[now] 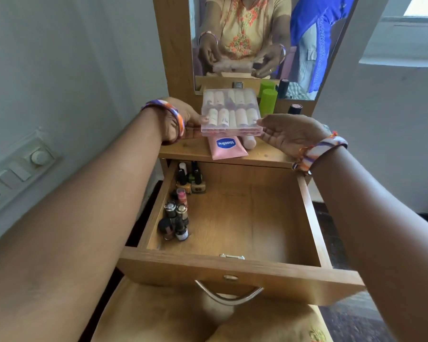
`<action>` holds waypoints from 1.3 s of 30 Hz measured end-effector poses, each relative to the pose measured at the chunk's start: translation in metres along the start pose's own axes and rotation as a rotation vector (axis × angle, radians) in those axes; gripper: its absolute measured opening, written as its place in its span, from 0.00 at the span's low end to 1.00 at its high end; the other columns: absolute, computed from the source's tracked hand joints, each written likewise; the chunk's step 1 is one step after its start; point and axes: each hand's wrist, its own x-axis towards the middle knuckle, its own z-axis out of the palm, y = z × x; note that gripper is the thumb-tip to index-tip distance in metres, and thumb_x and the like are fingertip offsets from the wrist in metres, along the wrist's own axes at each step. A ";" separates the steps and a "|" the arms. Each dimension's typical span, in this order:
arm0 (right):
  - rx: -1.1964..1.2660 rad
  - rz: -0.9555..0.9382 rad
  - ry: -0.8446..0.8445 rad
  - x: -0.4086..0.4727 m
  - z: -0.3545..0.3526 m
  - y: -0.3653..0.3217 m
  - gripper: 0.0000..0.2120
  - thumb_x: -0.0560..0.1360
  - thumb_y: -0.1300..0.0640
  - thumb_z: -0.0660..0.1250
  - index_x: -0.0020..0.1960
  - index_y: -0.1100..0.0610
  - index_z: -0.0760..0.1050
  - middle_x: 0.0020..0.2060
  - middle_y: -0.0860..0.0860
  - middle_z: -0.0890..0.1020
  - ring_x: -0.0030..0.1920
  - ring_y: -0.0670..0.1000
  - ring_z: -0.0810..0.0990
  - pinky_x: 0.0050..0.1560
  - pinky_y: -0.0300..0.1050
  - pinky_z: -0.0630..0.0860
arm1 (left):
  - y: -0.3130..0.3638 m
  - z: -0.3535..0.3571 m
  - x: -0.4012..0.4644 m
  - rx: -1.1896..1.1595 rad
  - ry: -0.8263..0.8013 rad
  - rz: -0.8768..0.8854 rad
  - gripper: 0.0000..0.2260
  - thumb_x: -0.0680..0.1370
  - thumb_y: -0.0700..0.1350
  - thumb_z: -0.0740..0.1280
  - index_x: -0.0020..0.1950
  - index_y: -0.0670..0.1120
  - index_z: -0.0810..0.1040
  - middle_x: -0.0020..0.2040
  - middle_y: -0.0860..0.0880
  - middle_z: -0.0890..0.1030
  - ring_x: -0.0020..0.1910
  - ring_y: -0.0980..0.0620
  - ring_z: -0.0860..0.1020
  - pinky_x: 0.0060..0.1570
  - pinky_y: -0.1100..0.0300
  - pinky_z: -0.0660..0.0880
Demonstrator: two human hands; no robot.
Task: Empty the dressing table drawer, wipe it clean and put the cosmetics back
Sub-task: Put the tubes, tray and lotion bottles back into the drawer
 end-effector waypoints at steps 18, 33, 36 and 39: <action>-0.399 0.478 -0.466 -0.073 -0.061 0.058 0.26 0.52 0.62 0.82 0.48 0.68 0.81 0.42 0.61 0.85 0.38 0.52 0.86 0.38 0.43 0.83 | -0.089 0.000 -0.066 0.209 -0.327 -0.275 0.03 0.75 0.34 0.64 0.46 0.35 0.76 0.33 0.41 0.84 0.30 0.51 0.84 0.33 0.62 0.81; -0.611 0.496 -0.109 -0.041 -0.057 0.094 0.04 0.75 0.71 0.62 0.49 0.70 0.75 0.36 0.61 0.83 0.31 0.54 0.84 0.36 0.49 0.82 | -0.126 0.052 -0.028 0.446 -0.147 -0.345 0.13 0.78 0.31 0.60 0.62 0.30 0.72 0.59 0.35 0.77 0.58 0.41 0.78 0.60 0.51 0.75; -0.671 0.459 -0.063 -0.033 -0.052 0.100 0.03 0.75 0.72 0.62 0.47 0.70 0.74 0.36 0.61 0.80 0.33 0.55 0.82 0.31 0.49 0.81 | -0.130 0.061 -0.017 0.592 -0.127 -0.308 0.14 0.78 0.34 0.63 0.63 0.32 0.73 0.62 0.37 0.77 0.61 0.41 0.77 0.60 0.53 0.75; -0.703 0.421 -0.026 -0.022 -0.049 0.106 0.05 0.75 0.73 0.61 0.49 0.70 0.73 0.37 0.60 0.78 0.36 0.56 0.79 0.32 0.50 0.81 | -0.134 0.063 -0.012 0.650 -0.087 -0.283 0.16 0.77 0.36 0.64 0.64 0.34 0.73 0.62 0.40 0.77 0.60 0.43 0.78 0.61 0.51 0.75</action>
